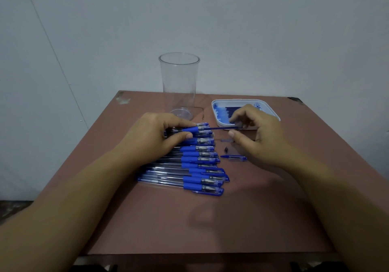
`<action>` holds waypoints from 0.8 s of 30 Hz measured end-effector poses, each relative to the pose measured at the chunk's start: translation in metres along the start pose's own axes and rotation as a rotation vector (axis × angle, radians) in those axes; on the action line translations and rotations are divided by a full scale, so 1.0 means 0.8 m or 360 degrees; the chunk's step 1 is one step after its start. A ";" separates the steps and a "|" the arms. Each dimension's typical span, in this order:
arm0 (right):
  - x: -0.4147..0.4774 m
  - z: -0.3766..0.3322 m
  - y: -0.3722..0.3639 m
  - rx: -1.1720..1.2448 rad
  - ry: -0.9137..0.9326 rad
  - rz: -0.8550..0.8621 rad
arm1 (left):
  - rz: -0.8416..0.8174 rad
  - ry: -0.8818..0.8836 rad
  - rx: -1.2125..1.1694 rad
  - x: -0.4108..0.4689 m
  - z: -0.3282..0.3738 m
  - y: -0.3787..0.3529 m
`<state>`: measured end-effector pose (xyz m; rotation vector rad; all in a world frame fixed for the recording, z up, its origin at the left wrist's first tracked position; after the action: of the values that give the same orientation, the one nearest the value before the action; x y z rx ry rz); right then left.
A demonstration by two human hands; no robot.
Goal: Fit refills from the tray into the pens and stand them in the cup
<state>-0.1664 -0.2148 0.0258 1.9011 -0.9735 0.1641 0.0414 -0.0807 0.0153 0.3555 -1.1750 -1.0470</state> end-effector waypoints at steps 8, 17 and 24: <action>-0.001 -0.009 -0.012 0.0047 0.0051 -0.0173 | 0.0004 -0.0014 -0.0037 -0.001 0.004 -0.003; 0.001 -0.005 -0.020 0.0018 0.0047 -0.0167 | -0.0020 -0.0014 -0.0035 -0.002 0.006 -0.006; 0.000 0.002 -0.003 -0.0061 -0.0247 -0.0405 | -0.0003 -0.0007 -0.0046 -0.001 0.007 -0.003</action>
<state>-0.1654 -0.2155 0.0235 2.0048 -0.8201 -0.1525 0.0354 -0.0797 0.0158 0.3321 -1.1625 -1.0659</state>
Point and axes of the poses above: each hand's wrist, its own x-axis towards the middle knuckle, its own y-axis out of the back of the hand, z = x × y, the point moved 3 cm from there along x, towards the middle knuckle, and after that the axes turned 9 degrees about -y, right-handed, at the moved point
